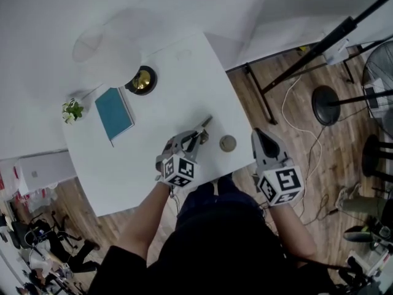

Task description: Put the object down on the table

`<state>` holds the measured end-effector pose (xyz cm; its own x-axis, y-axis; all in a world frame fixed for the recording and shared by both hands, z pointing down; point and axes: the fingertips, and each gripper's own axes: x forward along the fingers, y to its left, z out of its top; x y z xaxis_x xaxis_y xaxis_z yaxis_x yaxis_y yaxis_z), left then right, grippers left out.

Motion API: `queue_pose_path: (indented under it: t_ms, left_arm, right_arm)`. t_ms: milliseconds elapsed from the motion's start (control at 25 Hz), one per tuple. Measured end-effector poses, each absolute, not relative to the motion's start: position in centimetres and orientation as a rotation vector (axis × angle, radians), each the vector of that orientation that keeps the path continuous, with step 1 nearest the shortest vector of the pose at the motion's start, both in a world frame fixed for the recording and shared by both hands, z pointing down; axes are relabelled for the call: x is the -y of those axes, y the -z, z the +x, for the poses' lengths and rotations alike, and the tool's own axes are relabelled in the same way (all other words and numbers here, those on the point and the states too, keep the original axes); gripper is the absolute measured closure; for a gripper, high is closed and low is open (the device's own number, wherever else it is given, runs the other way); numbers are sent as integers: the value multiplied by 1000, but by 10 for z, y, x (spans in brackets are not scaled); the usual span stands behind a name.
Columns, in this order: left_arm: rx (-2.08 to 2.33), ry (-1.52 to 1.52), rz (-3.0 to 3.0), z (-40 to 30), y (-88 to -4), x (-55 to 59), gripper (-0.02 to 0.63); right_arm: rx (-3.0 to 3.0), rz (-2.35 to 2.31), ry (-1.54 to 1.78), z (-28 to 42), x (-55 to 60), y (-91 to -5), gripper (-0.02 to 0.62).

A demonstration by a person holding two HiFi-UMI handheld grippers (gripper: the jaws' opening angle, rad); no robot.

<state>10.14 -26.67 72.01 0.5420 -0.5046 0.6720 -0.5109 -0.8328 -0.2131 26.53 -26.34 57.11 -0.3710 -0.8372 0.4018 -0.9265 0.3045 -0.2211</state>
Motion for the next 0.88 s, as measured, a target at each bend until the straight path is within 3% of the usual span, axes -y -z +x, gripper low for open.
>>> queue_pose_path:
  t_ms: [480, 880]
  left_arm:
    - [867, -1333, 2710, 91, -740, 260, 568]
    - [747, -1256, 2538, 97, -745, 236, 482]
  right_arm:
    - [2366, 1630, -609, 246, 261, -565, 591]
    - [2402, 1616, -589, 233, 254, -555, 591]
